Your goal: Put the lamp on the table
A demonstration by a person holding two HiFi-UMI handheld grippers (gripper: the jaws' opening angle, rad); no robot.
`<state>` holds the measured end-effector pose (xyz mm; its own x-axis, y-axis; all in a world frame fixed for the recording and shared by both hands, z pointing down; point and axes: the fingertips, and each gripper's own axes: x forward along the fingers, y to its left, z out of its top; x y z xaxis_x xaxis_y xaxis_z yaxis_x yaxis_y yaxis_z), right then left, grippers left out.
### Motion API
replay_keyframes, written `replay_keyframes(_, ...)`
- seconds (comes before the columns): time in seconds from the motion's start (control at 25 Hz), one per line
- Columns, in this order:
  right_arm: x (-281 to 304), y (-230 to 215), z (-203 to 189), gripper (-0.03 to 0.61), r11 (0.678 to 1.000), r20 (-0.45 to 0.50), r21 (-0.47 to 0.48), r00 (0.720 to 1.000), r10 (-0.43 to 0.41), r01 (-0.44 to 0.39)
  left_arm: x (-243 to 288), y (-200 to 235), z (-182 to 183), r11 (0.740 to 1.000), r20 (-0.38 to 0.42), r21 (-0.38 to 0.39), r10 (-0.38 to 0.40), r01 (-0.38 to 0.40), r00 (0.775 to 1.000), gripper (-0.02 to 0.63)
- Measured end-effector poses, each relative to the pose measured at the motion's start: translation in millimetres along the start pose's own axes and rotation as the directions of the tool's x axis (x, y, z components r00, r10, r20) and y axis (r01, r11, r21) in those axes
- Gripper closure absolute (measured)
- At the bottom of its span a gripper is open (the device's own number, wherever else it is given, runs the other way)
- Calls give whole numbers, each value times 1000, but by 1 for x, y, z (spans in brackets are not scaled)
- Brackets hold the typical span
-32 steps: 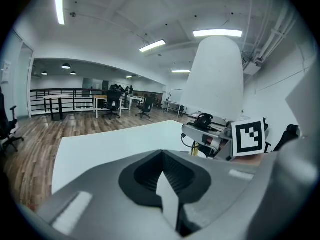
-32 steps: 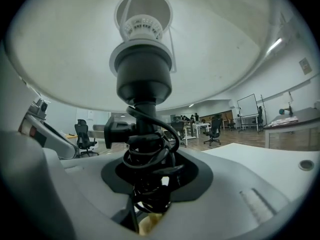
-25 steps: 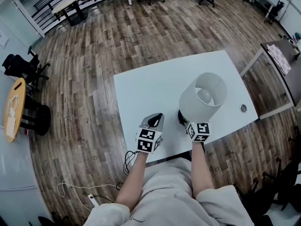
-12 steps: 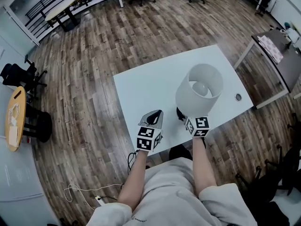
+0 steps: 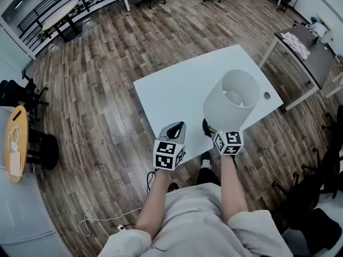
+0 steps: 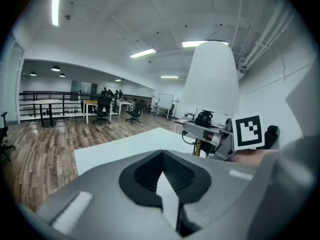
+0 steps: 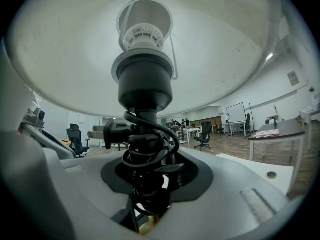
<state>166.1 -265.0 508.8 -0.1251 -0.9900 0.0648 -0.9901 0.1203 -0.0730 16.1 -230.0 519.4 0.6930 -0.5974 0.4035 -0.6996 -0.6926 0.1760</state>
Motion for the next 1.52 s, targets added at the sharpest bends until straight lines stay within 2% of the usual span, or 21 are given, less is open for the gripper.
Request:
replay_keyframes(0.36, -59, 46, 1, 416, 994, -10, 33, 994, -105, 106, -63, -4, -14, 996, -10, 43, -77, 77, 997, 611)
replay_keyframes(0.64, -95, 71, 5, 416, 983, -1, 50, 984, -175, 175, -99, -13, -30, 993, -11, 43, -109, 109, 994, 611)
replay_keyframes(0.92, -109, 100, -7, 414, 987, -23, 57, 989, -146, 148, -123, -33, -40, 982, -46, 79, -166, 169, 985, 611)
replay_keyframes(1.12, -116, 109, -17, 414, 989, -44, 58, 990, -135, 138, -134, -34, -41, 976, -74, 116, -177, 185, 981, 611)
replay_keyframes(1.52, -135, 104, -19, 414, 976, -40, 84, 980, -197, 200, -137, -52, -35, 952, -83, 166, -245, 256, 966, 611)
